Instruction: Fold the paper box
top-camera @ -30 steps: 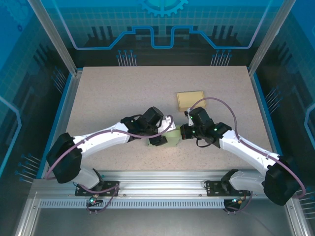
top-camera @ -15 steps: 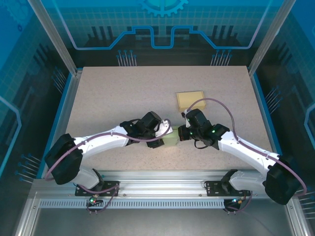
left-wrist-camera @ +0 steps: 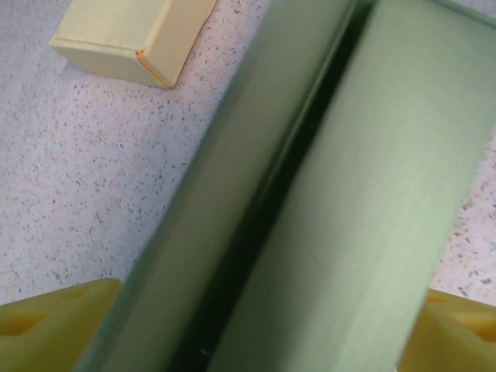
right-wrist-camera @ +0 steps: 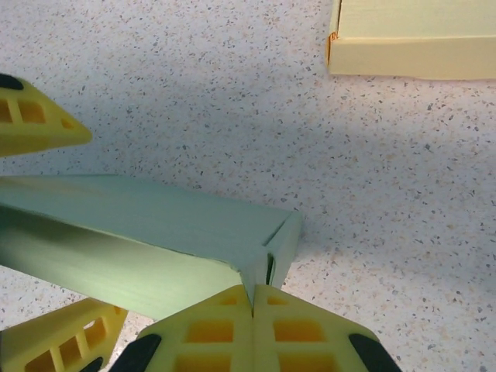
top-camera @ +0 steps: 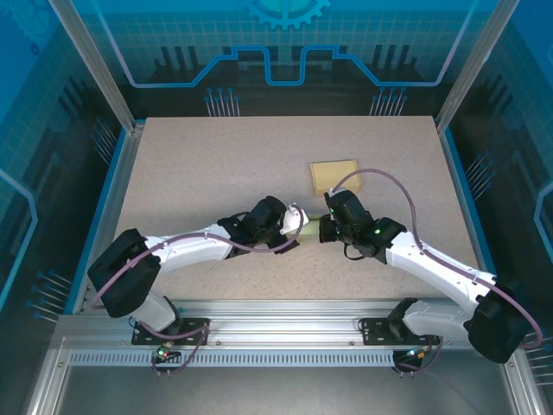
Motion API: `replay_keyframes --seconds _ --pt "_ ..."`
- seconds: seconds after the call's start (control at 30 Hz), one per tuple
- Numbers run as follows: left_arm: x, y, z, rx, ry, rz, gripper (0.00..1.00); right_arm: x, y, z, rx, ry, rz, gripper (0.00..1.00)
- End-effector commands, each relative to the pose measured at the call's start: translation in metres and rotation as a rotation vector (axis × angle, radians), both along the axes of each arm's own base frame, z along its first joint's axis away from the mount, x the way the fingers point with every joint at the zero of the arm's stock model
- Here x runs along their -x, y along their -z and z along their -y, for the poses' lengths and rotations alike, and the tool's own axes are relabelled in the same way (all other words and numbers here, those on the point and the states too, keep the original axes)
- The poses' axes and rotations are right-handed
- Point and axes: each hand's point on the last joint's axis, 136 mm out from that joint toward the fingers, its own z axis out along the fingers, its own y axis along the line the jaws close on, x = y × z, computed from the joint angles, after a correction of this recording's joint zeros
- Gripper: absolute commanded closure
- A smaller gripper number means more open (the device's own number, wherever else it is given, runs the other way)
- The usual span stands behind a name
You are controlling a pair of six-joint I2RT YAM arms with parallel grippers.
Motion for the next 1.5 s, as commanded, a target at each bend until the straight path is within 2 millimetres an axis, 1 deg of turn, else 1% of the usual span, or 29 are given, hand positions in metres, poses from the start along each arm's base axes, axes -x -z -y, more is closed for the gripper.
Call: replay_keyframes --seconds 0.0,0.17,0.23,0.3,0.37,0.4,0.47,0.63,0.8,0.87,1.07,1.2,1.3,1.37,1.47 --pt "-0.010 -0.017 0.009 0.064 -0.019 0.048 0.01 -0.006 -0.010 -0.003 0.022 0.000 0.031 1.00" --pt "-0.010 -0.042 0.008 0.153 -0.027 0.048 0.01 -0.009 -0.007 -0.002 0.058 -0.004 0.021 1.00" --pt "-0.010 -0.048 0.005 0.168 -0.026 0.040 0.01 -0.009 -0.006 -0.003 0.064 -0.009 0.015 1.00" --pt "-0.012 -0.046 0.001 0.154 -0.031 0.033 0.02 -0.008 -0.004 -0.004 0.062 -0.016 0.006 1.00" --pt "-0.013 -0.040 -0.002 0.126 -0.034 0.018 0.02 -0.011 -0.017 -0.011 0.027 -0.022 0.019 1.00" --pt "-0.014 -0.035 -0.003 0.109 -0.036 0.010 0.02 -0.011 -0.017 -0.013 0.018 -0.026 0.014 1.00" --pt "-0.015 -0.028 -0.004 0.082 -0.044 -0.001 0.02 -0.011 -0.017 -0.015 0.008 -0.024 0.004 1.00" --pt "-0.019 -0.020 -0.003 0.078 -0.057 0.000 0.03 -0.011 -0.011 -0.018 0.004 -0.014 -0.031 1.00" --pt "-0.030 -0.020 -0.006 0.104 -0.119 0.033 0.09 -0.011 -0.009 -0.019 0.005 -0.019 -0.035 1.00" --pt "-0.032 -0.020 -0.004 0.120 -0.141 0.022 0.14 -0.010 -0.006 -0.019 0.019 -0.023 -0.051 1.00" --pt "-0.031 -0.014 0.007 0.151 -0.153 -0.077 0.28 -0.014 0.007 -0.020 0.074 -0.024 -0.106 1.00" --pt "-0.027 -0.007 0.011 0.140 -0.142 -0.176 0.28 -0.019 0.008 -0.020 0.090 -0.024 -0.134 1.00" --pt "-0.022 -0.006 0.014 0.144 -0.130 -0.263 0.28 -0.024 0.006 -0.020 0.074 -0.022 -0.140 1.00" --pt "-0.020 -0.010 0.015 0.140 -0.125 -0.301 0.29 -0.026 0.003 -0.021 0.036 -0.027 -0.150 1.00" --pt "-0.015 -0.022 0.016 0.122 -0.114 -0.366 0.28 -0.027 -0.007 -0.025 -0.019 -0.058 -0.161 1.00"
